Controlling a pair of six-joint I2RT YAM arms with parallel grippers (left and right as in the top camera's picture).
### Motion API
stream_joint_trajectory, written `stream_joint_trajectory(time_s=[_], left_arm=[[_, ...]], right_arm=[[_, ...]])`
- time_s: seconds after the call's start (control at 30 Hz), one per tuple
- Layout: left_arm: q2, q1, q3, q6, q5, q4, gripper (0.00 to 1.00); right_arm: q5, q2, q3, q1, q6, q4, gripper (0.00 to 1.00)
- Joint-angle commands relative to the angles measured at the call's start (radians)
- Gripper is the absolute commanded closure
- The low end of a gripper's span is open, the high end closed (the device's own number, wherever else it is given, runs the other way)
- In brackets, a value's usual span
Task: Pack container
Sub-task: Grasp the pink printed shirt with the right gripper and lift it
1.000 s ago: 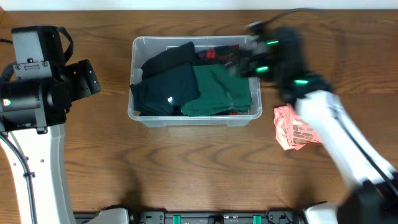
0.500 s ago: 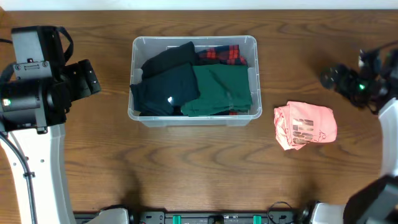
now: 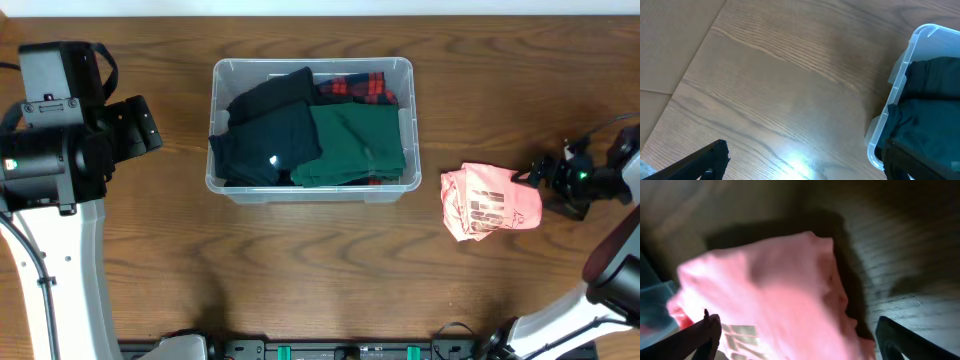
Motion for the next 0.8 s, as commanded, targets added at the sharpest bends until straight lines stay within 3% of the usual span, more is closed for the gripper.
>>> stream_joint_trajectory(time_s=[0.0,0.07,0.2,0.23,0.27,0.4,0.6,0.77], left_arm=[[0.0,0.004,0.006,0.006,-0.016,-0.003,0.02],[0.0,0.004,0.006,0.006,-0.015,-0.003,0.02],[0.0,0.004,0.006,0.006,-0.016,-0.003,0.02],[0.0,0.004,0.006,0.006,-0.016,-0.003,0.02],[0.0,0.004,0.006,0.006,-0.016,-0.003,0.02],[0.0,0.004,0.006,0.006,-0.016,-0.003,0.02],[0.0,0.004,0.006,0.006,-0.016,-0.003,0.02],[0.0,0.004,0.006,0.006,-0.016,-0.003,0.02]], right_arm=[[-0.013,0.037,-0.004,-0.005,-0.042,-0.015,0.12],[-0.013,0.056,-0.005,-0.005,-0.042,-0.031,0.18],[-0.026,0.082,-0.006,-0.002,-0.042,-0.056,0.43],[-0.031,0.085,-0.008,0.001,-0.042,-0.055,0.54],[-0.038,0.085,-0.01,0.002,-0.042,-0.054,0.71],[-0.124,0.082,-0.007,0.001,-0.042,-0.054,0.99],[-0.302,0.008,0.053,0.0,0.068,-0.109,0.99],[-0.64,-0.166,0.14,0.002,0.097,-0.068,0.99]])
